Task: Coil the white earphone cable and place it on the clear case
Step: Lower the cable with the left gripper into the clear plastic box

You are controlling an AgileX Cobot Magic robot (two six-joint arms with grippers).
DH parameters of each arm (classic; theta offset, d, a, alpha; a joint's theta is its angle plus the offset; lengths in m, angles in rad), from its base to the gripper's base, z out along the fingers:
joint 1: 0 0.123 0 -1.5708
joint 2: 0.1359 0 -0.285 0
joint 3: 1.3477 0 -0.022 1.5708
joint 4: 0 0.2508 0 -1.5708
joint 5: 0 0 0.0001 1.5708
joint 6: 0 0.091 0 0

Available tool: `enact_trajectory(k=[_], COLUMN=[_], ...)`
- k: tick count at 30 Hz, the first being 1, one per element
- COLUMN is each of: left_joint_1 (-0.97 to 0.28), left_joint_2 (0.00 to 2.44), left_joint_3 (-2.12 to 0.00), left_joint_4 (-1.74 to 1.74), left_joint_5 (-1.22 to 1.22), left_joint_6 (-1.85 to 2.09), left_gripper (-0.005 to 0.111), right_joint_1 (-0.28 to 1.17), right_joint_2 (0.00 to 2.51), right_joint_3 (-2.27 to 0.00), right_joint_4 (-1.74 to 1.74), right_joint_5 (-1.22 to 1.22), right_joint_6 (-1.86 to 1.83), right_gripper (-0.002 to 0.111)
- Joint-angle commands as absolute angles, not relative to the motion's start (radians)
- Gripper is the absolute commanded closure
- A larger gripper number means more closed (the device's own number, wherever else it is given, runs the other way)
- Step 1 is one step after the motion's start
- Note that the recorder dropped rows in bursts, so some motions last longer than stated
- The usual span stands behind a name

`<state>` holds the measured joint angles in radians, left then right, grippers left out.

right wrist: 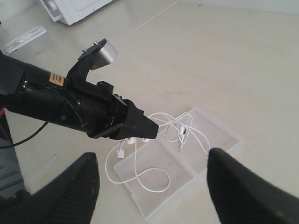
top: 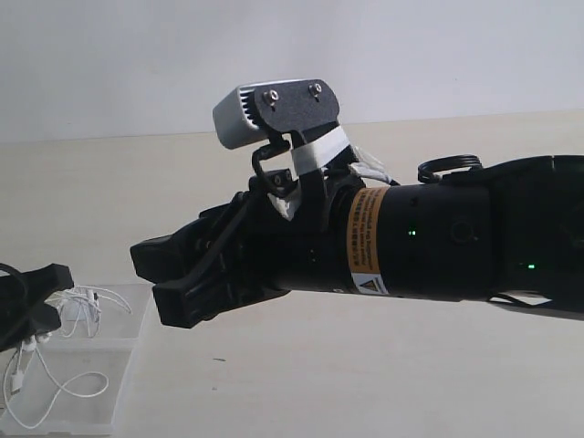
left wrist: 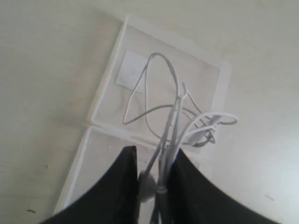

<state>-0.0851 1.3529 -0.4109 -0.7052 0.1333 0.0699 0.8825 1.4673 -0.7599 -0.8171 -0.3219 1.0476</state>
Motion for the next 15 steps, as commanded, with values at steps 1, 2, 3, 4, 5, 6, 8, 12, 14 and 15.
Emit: enact_trajectory(k=[1,2,3,4,5,6,8,12,14,15], left_joint_1=[-0.143,-0.156,-0.17,-0.178,-0.183,-0.183,-0.183,-0.181,-0.181,-0.181], left_joint_2=[1.363,1.372,1.38,1.388,1.395,1.405,1.42,1.434,1.434,1.434], left_joint_3=[-0.452,-0.457,-0.465,-0.465,-0.465,-0.465,-0.465,-0.465,-0.465,-0.465], left_joint_4=[-0.716,-0.716,-0.716,-0.719,-0.724,-0.724,-0.724,-0.724,-0.722,-0.717], left_joint_5=[0.128,0.125,0.121,0.108,0.096,0.095,0.093,0.089,0.087,0.087], left_joint_6=[0.079,0.079,0.079,0.073,0.064,0.064,0.064,0.066,0.068,0.072], left_gripper=[0.084,0.084,0.084,0.084,0.084,0.084,0.084,0.084,0.084,0.084], right_joint_1=[0.884,0.884,0.884,0.884,0.884,0.884,0.884,0.884,0.884,0.884], right_joint_2=[1.462,1.462,1.462,1.462,1.462,1.462,1.462,1.462,1.462,1.462], right_joint_3=[-0.764,-0.764,-0.764,-0.764,-0.764,-0.764,-0.764,-0.764,-0.764,-0.764], right_joint_4=[-0.821,-0.821,-0.821,-0.821,-0.821,-0.821,-0.821,-0.821,-0.821,-0.821], right_joint_5=[-0.329,-0.329,-0.329,-0.329,-0.329,-0.329,-0.329,-0.329,-0.329,-0.329], right_joint_6=[1.046,1.046,1.046,1.046,1.048,1.05,1.058,1.058,1.058,1.058], right_gripper=[0.045,0.045,0.045,0.045,0.045,0.045,0.045,0.045,0.045,0.045])
